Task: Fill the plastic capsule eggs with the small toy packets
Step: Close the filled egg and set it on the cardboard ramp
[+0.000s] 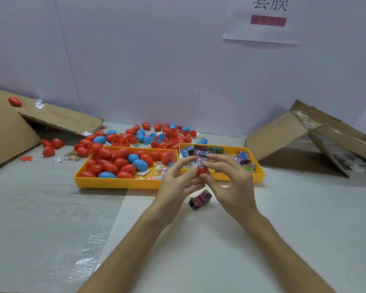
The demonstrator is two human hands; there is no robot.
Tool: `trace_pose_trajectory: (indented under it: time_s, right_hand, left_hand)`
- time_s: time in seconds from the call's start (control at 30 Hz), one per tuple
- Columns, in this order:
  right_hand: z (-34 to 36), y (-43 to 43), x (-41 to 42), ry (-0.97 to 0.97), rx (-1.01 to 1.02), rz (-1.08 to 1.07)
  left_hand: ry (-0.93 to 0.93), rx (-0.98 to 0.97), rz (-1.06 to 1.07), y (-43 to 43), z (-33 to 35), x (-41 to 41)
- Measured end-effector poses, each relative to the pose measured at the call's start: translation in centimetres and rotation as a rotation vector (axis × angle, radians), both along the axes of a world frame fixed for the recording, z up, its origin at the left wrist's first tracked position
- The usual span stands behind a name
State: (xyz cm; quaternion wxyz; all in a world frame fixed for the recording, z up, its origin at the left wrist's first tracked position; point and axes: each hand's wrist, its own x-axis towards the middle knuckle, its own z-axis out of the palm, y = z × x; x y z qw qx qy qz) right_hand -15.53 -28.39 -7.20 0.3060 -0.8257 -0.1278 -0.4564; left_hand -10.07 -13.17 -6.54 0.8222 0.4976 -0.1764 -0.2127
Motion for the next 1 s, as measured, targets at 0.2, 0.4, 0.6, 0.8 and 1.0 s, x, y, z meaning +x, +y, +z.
trace_pose_trajectory:
  time_s: [0.2, 0.4, 0.6, 0.8, 1.0]
  right_hand:
    - [-0.1, -0.2, 0.0, -0.026, 0.005, -0.003]
    - [0.1, -0.2, -0.1, -0.025, 0.025, 0.024]
    - [0.5, 0.2, -0.3, 0.245, 0.377, 0.207]
    - [0.9, -0.8, -0.2, 0.351, 0.554, 0.267]
    - [1.0, -1.5, 0.3, 0.380, 0.933, 0.269]
  left_hand:
    - [0.008, -0.012, -0.034, 0.1, 0.1, -0.1]
    - [-0.011, 0.025, -0.015, 0.0, 0.1, -0.1]
    - [-0.070, 0.070, 0.001, 0.0, 0.0, -0.2]
    - [-0.145, 0.180, 0.062, -0.3, -0.3, 0.2]
    - [-0.775, 0.613, 0.352, -0.3, -1.2, 0.1]
